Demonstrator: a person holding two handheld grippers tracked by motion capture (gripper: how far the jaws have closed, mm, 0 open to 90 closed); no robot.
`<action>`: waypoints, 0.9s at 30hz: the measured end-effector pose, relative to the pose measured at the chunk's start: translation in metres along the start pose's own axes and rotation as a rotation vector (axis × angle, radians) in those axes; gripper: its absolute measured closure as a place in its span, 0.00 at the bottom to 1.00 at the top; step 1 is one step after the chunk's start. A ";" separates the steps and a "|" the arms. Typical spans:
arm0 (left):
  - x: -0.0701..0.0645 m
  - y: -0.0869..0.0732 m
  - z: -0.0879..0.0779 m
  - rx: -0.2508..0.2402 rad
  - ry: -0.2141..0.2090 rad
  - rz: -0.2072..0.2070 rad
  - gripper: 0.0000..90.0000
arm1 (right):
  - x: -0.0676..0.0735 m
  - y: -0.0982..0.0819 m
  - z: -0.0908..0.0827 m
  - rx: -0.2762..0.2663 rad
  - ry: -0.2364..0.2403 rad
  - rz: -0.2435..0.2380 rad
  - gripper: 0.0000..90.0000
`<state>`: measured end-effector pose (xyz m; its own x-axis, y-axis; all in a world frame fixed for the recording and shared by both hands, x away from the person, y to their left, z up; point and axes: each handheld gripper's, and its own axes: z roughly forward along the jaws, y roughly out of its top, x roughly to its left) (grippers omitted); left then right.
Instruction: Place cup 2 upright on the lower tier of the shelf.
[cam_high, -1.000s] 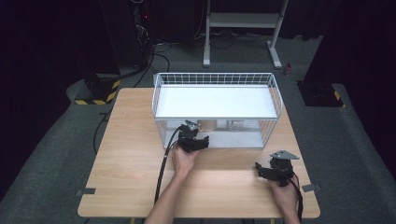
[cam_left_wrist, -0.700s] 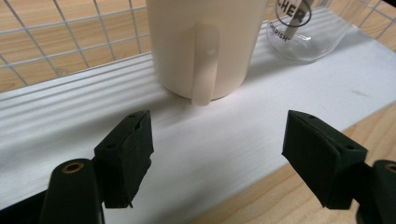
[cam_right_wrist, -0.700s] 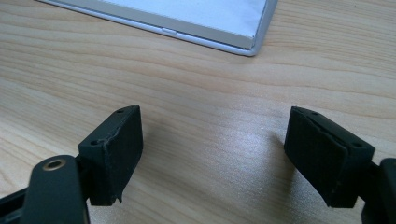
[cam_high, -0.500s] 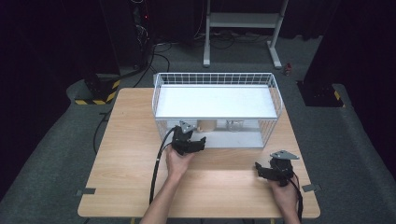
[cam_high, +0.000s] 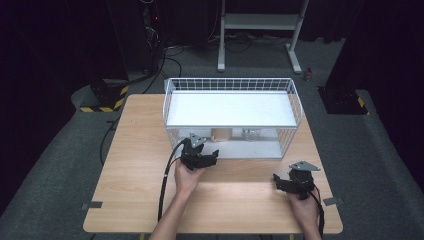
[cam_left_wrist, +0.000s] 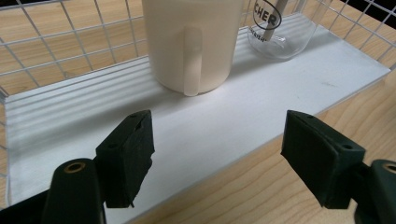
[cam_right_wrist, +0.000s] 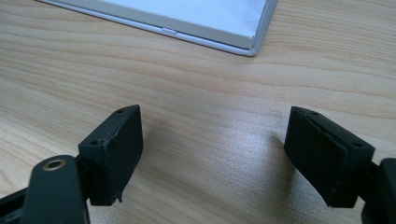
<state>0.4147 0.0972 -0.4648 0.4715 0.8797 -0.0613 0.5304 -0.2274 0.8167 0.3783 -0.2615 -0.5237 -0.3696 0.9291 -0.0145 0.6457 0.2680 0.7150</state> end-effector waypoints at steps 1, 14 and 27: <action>0.000 -0.001 -0.001 -0.005 -0.002 0.004 0.28 | 0.000 0.000 0.000 0.000 0.000 0.001 0.22; 0.000 -0.008 -0.015 -0.013 -0.014 0.014 0.29 | 0.000 0.000 0.000 0.000 0.000 0.000 0.22; 0.006 -0.015 -0.028 -0.028 -0.018 0.000 0.29 | 0.000 0.000 0.000 0.000 0.000 0.000 0.22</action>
<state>0.3900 0.1174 -0.4615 0.4840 0.8721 -0.0714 0.5106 -0.2152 0.8324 0.3783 -0.2615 -0.5238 -0.3695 0.9291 -0.0146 0.6457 0.2681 0.7150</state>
